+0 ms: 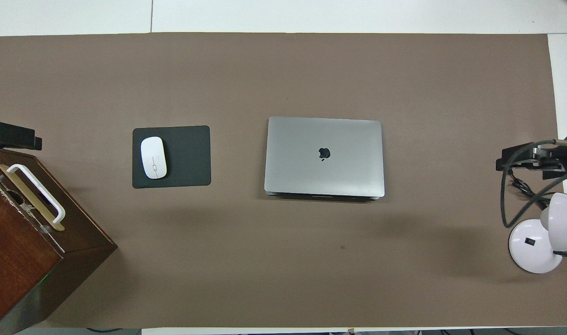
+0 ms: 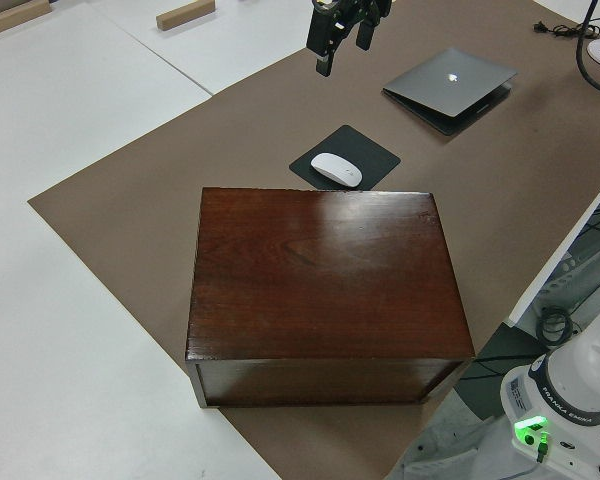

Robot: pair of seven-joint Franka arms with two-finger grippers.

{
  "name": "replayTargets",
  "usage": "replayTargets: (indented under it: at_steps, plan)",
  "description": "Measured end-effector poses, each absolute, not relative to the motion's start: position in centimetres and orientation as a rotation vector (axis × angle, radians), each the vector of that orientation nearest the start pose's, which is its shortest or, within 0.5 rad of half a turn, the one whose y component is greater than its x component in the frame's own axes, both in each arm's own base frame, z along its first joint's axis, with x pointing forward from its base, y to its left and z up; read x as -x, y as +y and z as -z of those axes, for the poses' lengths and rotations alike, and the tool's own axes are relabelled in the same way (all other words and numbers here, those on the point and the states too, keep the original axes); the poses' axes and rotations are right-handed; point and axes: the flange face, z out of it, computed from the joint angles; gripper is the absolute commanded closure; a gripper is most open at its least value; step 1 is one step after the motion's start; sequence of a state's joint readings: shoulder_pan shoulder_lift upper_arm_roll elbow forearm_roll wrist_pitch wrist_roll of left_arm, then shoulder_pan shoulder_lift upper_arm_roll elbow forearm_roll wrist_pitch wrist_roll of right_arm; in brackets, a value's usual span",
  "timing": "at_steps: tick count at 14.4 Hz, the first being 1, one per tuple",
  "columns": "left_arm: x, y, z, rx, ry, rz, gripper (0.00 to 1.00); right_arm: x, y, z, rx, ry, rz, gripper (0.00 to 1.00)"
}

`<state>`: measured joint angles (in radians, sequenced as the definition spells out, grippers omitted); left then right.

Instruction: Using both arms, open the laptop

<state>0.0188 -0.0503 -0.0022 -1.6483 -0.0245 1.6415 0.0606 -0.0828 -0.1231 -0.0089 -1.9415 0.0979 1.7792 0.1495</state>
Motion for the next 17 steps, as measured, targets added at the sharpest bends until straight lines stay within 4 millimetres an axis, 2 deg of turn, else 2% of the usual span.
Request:
replayTargets:
  at_steps: [4, 11, 17]
  plan:
    - [-54.5, 0.7, -62.2, 3.163, 0.068, 0.071, 0.0, -51.3, -3.0, -52.9, 3.014, 0.445, -0.068, 0.0]
    - [-54.5, 0.7, -62.2, 3.163, 0.068, 0.072, 0.0, -50.9, -3.1, -53.0, 2.988, 0.472, -0.07, 0.0]
    - [-54.5, 0.7, -62.2, 3.163, 0.063, 0.073, 0.0, -51.0, -2.5, -52.3, 2.893, 0.614, -0.051, 0.0]
